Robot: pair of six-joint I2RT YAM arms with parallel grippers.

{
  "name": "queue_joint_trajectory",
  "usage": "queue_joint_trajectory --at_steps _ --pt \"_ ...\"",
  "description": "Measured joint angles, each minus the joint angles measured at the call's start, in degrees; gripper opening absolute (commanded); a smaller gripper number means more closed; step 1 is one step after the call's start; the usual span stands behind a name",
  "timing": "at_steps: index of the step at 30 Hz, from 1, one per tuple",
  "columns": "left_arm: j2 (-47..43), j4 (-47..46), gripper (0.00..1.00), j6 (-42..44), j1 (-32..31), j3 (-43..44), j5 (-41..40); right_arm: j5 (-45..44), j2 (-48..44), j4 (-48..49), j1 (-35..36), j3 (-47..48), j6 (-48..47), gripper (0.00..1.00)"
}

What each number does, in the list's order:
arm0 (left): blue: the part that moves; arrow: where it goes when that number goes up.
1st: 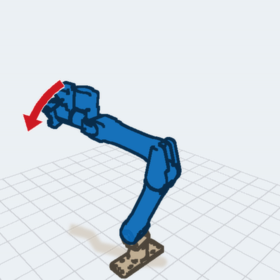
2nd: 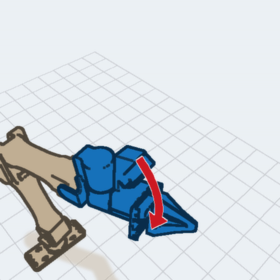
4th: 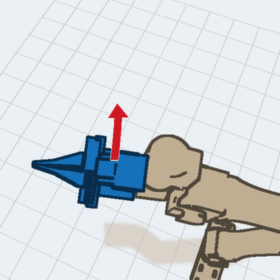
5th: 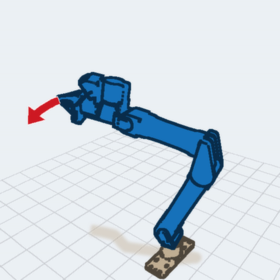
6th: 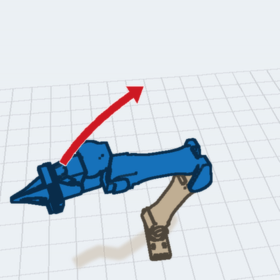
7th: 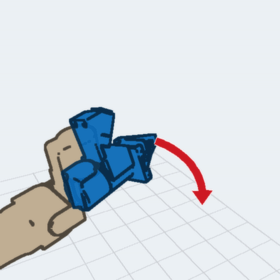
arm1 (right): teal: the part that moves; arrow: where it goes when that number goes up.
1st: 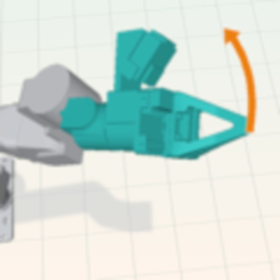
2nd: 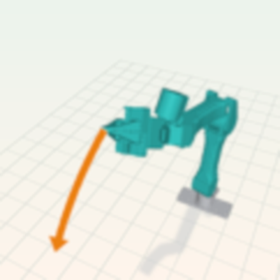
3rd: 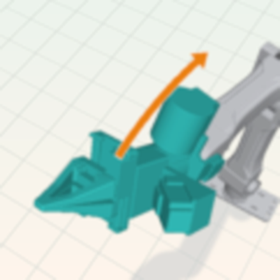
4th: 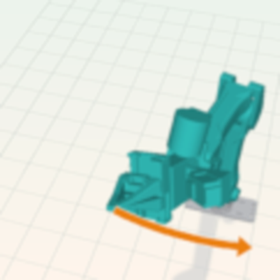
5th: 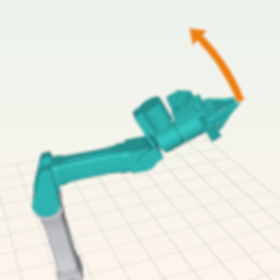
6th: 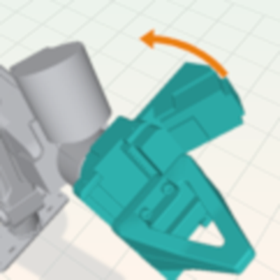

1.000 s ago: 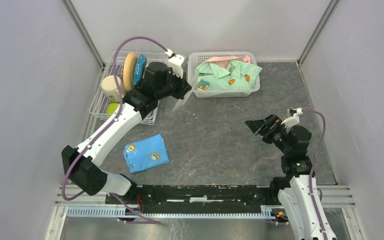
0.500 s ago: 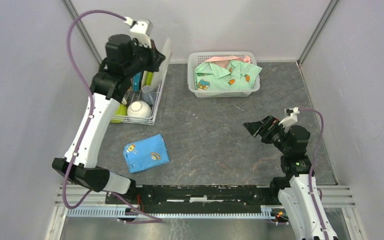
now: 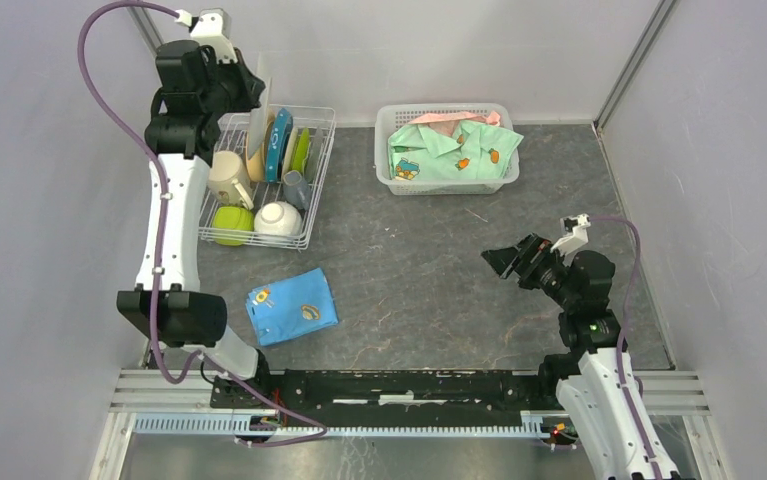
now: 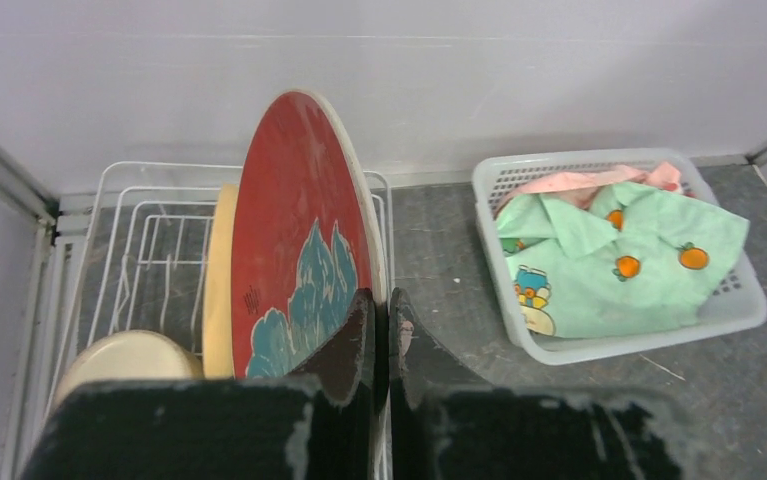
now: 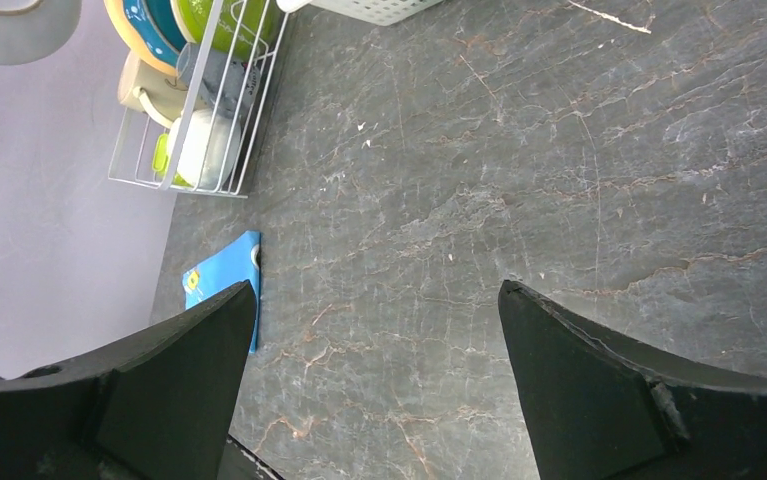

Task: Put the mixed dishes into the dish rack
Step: Insert the plate into the dish rack.

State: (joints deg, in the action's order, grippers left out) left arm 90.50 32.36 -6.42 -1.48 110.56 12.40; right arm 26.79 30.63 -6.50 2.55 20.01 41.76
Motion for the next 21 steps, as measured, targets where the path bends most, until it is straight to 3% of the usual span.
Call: queue_joint_trajectory --at_steps 21 --pt "6.58 -2.78 0.02 -0.09 11.52 7.91 4.70 -0.26 6.82 0.28 0.46 1.31 -2.58 0.98"
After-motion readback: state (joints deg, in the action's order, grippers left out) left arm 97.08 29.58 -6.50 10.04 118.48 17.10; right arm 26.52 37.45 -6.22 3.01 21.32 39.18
